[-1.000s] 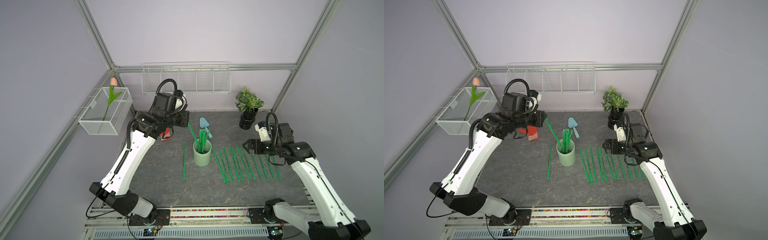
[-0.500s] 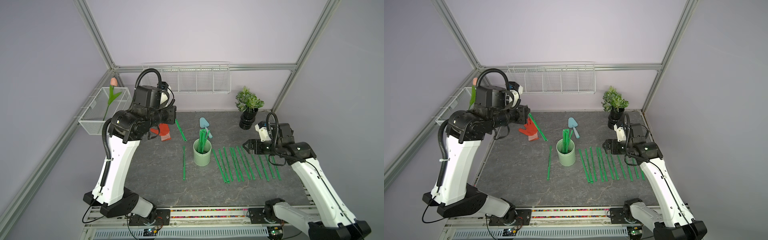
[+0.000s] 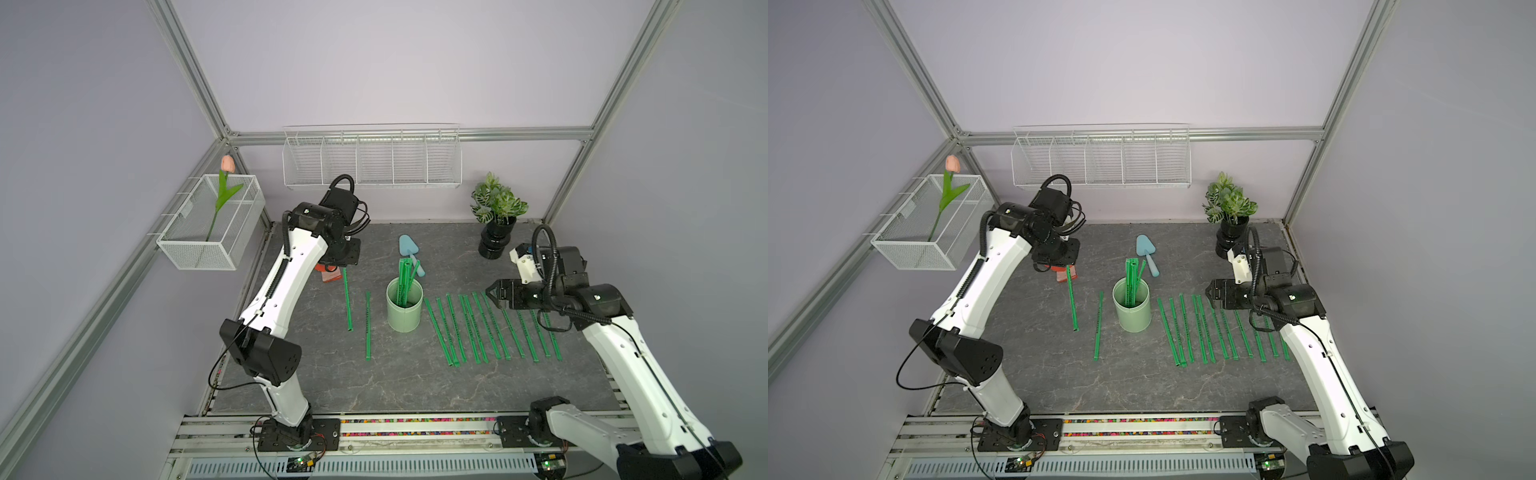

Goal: Take the straws out of the storage container
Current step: Place the straw at the center of the board.

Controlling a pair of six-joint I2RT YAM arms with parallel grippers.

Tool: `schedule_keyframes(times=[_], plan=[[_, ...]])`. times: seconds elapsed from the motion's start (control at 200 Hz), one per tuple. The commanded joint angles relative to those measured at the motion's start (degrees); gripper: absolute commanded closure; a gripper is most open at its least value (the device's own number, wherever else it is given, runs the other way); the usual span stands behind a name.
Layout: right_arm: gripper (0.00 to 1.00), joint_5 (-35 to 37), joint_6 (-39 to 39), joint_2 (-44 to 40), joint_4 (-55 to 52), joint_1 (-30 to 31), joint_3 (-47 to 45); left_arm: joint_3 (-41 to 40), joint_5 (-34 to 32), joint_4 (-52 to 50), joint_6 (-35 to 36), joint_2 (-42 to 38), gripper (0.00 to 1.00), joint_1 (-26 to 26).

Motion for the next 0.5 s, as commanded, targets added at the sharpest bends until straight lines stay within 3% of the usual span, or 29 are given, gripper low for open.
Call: schedule_keyframes(times=[0.0,0.495], plan=[[0.11,0.6,-1.3,-0.1,-1.3,0.4,-0.7,-1.8,-2.2,-4.9,-0.7,3.7,1.00,0.7],[0.11,0.3,-1.3,0.1,-1.0,0.6,-1.7,-1.8,2.4,-1.5,-1.4,16.6,1.00,2.2]])
